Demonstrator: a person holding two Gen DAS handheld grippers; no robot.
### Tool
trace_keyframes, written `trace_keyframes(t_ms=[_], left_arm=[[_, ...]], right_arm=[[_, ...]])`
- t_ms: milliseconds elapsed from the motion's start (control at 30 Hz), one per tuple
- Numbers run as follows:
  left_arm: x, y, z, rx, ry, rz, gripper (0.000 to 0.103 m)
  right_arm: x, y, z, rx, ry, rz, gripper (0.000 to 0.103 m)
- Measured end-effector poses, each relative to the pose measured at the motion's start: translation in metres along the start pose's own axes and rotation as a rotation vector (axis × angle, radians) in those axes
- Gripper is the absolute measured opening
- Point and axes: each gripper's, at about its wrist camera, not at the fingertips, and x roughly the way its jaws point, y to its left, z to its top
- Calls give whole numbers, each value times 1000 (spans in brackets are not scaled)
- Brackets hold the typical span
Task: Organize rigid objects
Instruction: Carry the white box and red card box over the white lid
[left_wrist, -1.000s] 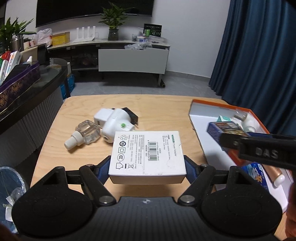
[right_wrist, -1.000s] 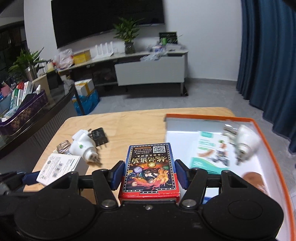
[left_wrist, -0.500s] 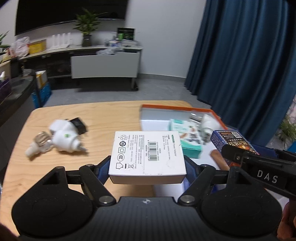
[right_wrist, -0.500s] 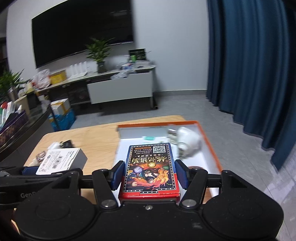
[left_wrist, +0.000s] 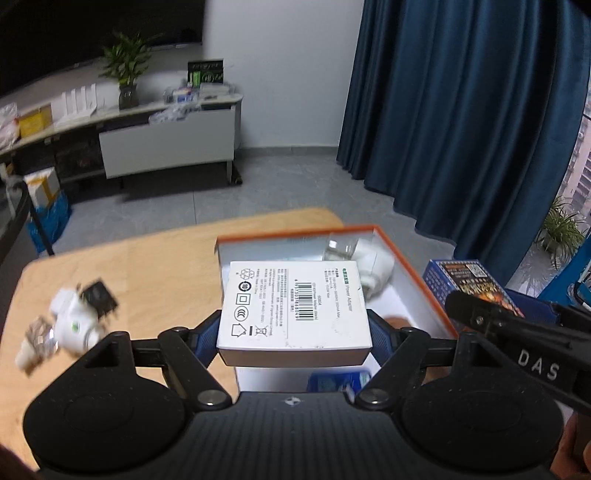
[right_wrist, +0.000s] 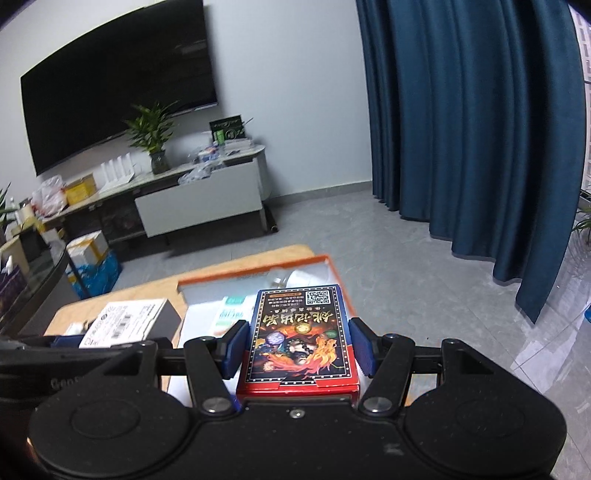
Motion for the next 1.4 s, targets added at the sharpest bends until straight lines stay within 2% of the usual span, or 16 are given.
trace_keyframes(t_ms=[500, 1400], left_arm=[[5, -2, 5, -59, -3, 34, 79], [13, 0, 8, -71, 9, 31, 79]], right_arm=[[13, -5, 7, -22, -3, 26, 71], [21, 0, 11, -50, 5, 28, 71]])
